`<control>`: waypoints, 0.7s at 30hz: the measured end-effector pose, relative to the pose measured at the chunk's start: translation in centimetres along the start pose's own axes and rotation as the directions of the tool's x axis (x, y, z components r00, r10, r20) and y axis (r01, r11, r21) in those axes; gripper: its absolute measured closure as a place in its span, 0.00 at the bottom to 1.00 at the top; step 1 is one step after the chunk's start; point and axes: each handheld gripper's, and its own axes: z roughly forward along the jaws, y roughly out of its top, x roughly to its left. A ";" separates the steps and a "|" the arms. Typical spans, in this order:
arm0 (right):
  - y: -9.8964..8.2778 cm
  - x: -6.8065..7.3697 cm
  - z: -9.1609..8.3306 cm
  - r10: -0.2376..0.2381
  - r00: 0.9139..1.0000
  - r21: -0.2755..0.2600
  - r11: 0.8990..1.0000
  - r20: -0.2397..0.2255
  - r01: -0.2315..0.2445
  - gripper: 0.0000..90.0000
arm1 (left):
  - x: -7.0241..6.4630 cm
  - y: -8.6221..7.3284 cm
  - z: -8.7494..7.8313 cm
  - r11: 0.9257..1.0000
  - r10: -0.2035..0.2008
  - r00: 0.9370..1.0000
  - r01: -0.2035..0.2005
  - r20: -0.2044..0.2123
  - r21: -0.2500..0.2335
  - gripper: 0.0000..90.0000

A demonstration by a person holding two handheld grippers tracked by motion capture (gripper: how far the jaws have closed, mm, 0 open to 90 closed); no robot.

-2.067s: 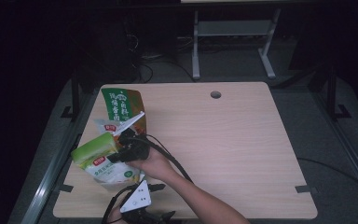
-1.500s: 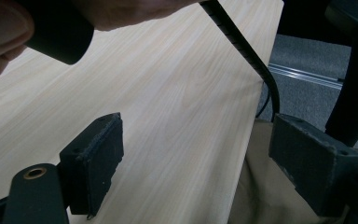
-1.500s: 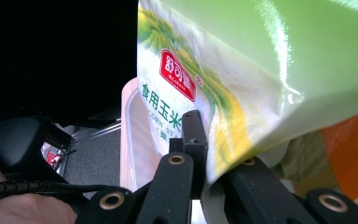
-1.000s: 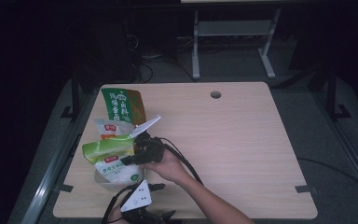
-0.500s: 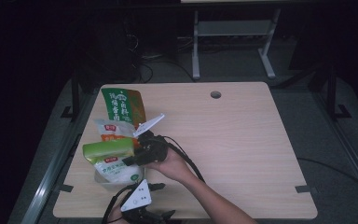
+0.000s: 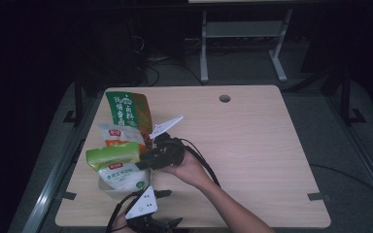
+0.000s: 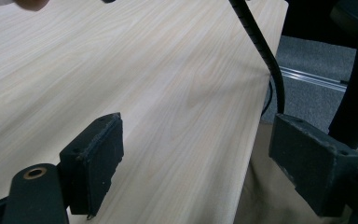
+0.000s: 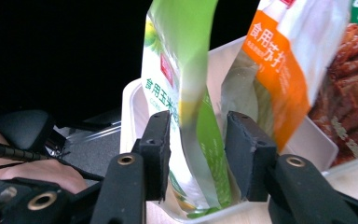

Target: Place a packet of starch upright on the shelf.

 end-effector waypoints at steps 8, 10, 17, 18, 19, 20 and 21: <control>-0.6 -0.5 -1.5 0.010 1.000 -0.009 1.000 0.008 -0.010 0.60 | 0.1 0.0 0.0 1.000 -0.007 1.000 0.007 0.001 0.002 0.19; -0.9 -0.6 -2.0 0.015 1.000 -0.019 1.000 0.011 -0.015 0.57 | 0.1 0.0 0.0 1.000 -0.001 1.000 0.001 0.002 0.002 0.19; -1.5 -1.1 -3.4 0.022 0.999 -0.027 0.999 0.027 -0.021 0.53 | 0.2 0.0 0.0 1.000 -0.004 1.000 0.004 0.000 0.003 0.19; -1.8 -1.3 -4.0 0.030 0.999 -0.030 0.999 0.035 -0.029 0.52 | 0.2 0.0 0.0 1.000 -0.005 1.000 0.005 0.000 0.003 0.19; -1.9 -1.4 -4.2 0.030 0.999 -0.027 0.999 0.037 -0.029 0.51 | 0.2 0.0 0.0 1.000 -0.003 1.000 0.003 -0.001 0.004 0.19; -2.0 -1.4 -4.4 0.032 0.999 -0.027 0.999 0.040 -0.031 0.51 | 0.1 0.0 -0.1 1.000 -0.003 1.000 0.003 -0.001 0.003 0.19; -2.1 -1.4 -4.7 0.032 0.998 -0.026 0.999 0.051 -0.031 0.51 | 0.1 0.0 -0.1 1.000 -0.005 1.000 0.005 -0.001 0.002 0.19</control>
